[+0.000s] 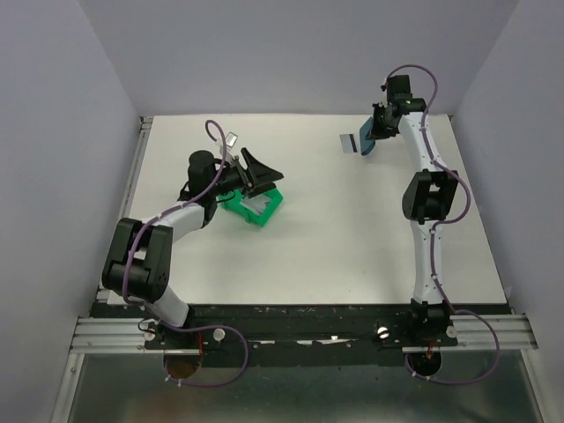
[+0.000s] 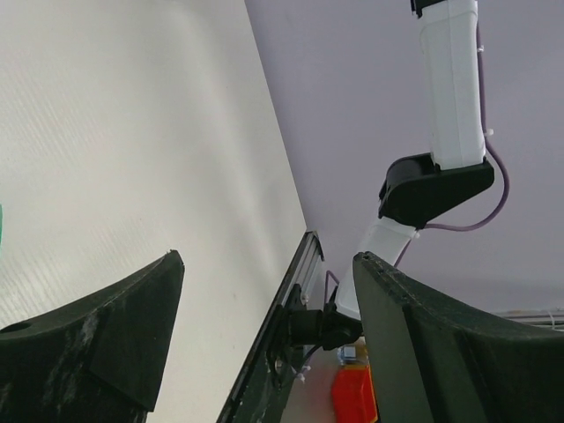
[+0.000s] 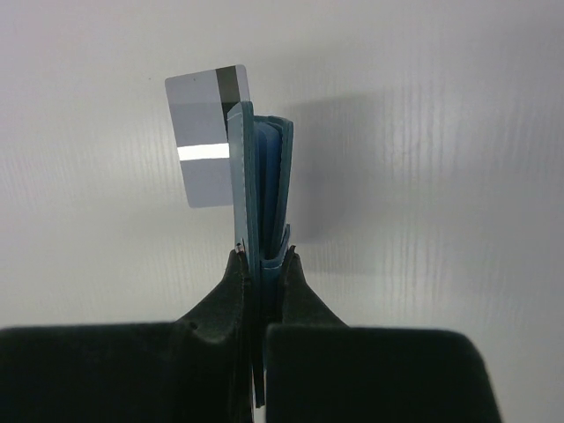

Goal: Put the credit cards into the card holder
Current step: Move the credit card to the center of the board.

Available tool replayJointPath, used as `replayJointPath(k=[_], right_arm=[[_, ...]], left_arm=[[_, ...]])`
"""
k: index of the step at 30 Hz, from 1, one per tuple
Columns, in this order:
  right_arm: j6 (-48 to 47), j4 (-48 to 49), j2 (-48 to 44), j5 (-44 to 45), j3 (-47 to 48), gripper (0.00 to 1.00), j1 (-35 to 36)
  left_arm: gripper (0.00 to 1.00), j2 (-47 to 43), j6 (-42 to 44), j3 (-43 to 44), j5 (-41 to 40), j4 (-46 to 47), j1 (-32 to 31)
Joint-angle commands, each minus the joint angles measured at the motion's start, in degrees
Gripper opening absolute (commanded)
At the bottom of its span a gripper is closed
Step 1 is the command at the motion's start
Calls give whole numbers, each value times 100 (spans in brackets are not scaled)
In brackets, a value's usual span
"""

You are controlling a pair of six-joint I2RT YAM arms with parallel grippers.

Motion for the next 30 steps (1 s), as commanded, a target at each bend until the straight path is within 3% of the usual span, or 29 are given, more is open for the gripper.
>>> replayJointPath(k=[1, 6, 16, 30], right_arm=[[514, 594, 201, -699, 258, 0, -179], [1462, 1061, 148, -1305, 134, 0, -232], [3503, 1071, 438, -1613, -15, 0, -249], [3715, 113, 728, -1588, -41, 0, -197]], left_arm=[[86, 371, -213, 263, 348, 567, 58], [85, 731, -486, 456, 462, 1015, 67], [83, 873, -600, 667, 585, 1147, 67], [81, 829, -864, 386, 699, 1569, 93]])
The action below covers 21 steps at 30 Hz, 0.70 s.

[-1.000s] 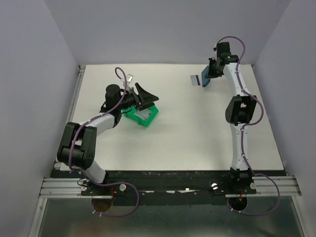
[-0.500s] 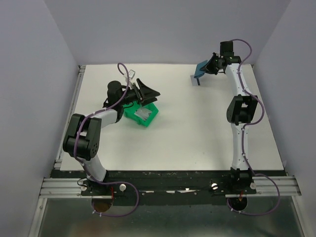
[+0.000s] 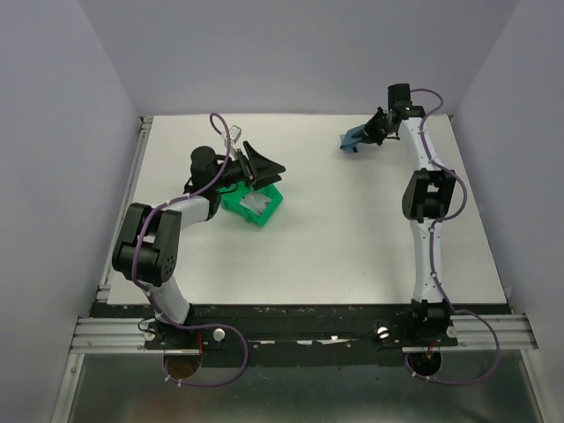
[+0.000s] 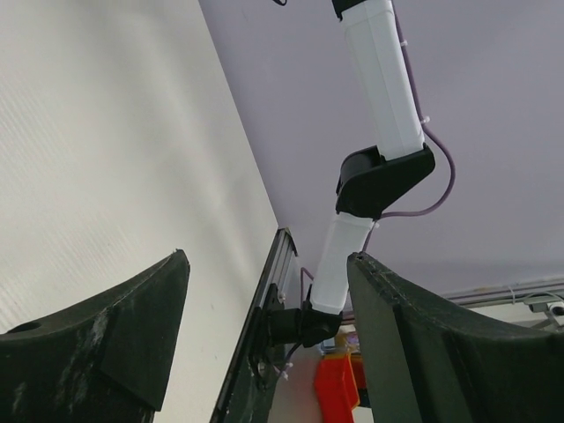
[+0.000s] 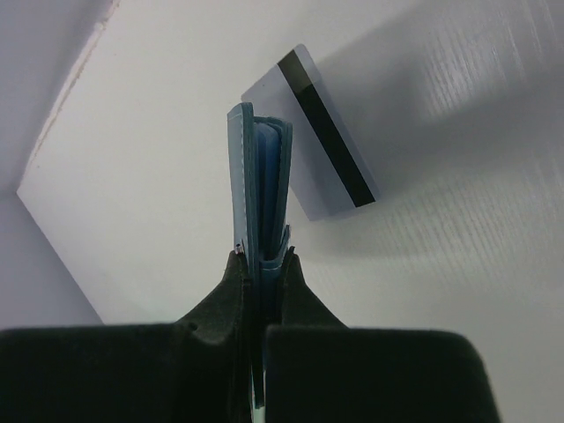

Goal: Put the credit cards into the card holder
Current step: Move the credit card to the center of the board.

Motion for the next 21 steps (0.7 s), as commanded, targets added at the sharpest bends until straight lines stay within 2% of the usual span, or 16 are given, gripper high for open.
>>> replayJointPath(k=[1, 11, 21], right_arm=[[102, -569, 184, 8, -43, 0, 22], [-197, -1342, 255, 614, -70, 0, 22], [-934, -2256, -237, 992, -790, 0, 311]], left_arm=[[81, -74, -114, -127, 214, 393, 69], [80, -206, -316, -391, 293, 718, 122], [79, -618, -457, -804, 320, 1008, 174]])
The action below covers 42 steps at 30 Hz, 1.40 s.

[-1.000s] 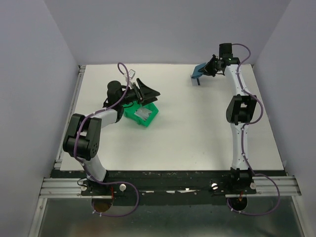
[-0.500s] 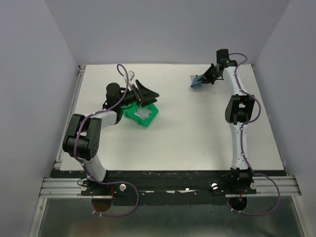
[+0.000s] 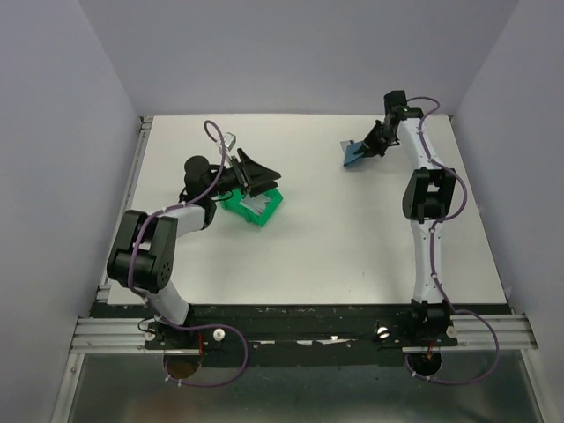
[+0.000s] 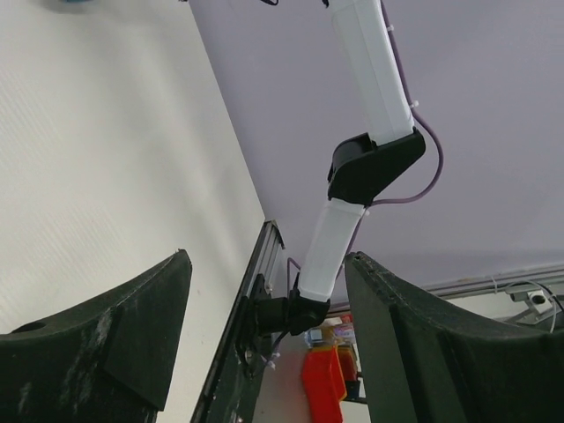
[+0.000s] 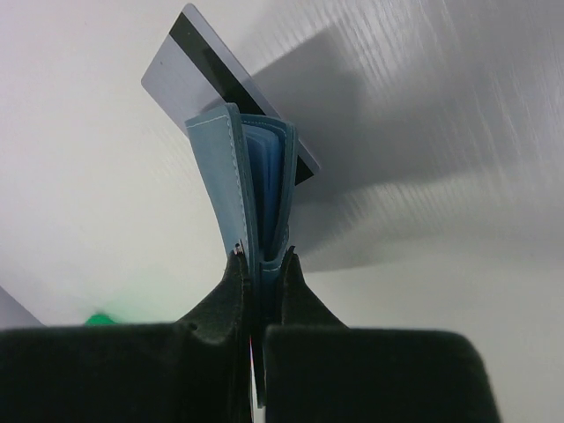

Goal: Put the credit cards into the card holder
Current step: Move the credit card to the center of the board.

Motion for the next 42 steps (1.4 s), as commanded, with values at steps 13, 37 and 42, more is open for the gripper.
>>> replayJointPath(k=[13, 37, 42], right_arm=[[-1150, -1262, -2343, 706, -3760, 0, 1291], [2338, 2615, -5131, 520, -8361, 0, 5150], [2277, 2729, -5823, 1073, -8394, 0, 5283]], left_arm=[[79, -1674, 320, -906, 200, -156, 76], [80, -4161, 1762, -1618, -556, -3223, 94], [80, -4575, 1999, -1610, -785, -3848, 94]])
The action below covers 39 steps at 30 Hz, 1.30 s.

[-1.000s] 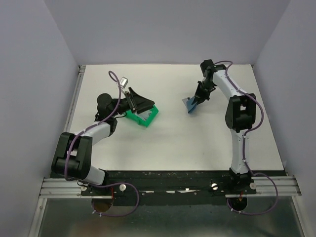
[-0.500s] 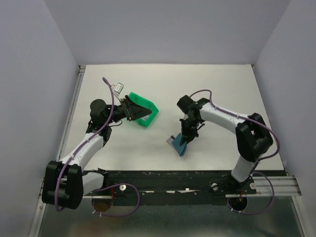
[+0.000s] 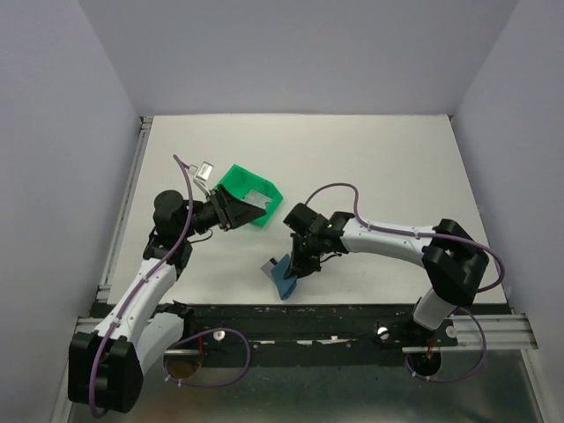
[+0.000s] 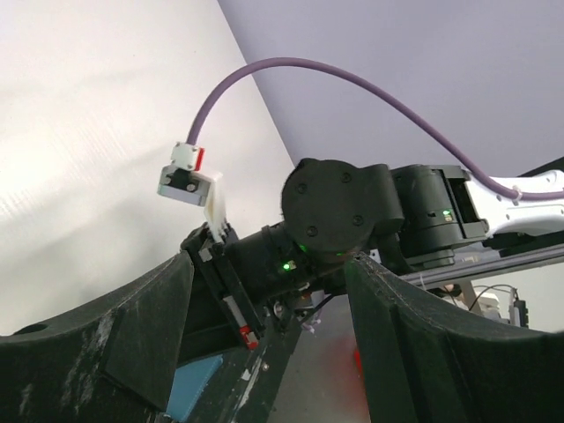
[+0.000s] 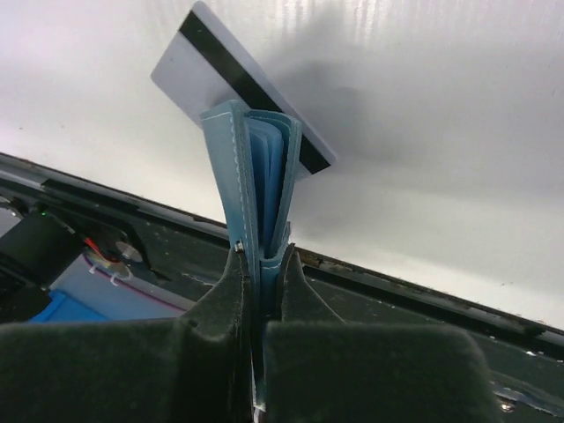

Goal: Put the credit cards into the card holder
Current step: Move the credit card to the center of the board, then place the card holder at the center of the board.

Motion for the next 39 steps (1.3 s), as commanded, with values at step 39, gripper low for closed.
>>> replayJointPath(k=[39], right_arm=[[-299, 4542, -4045, -1492, -3038, 0, -2248]], left_arm=[[85, 1930, 94, 974, -1666, 347, -2180]])
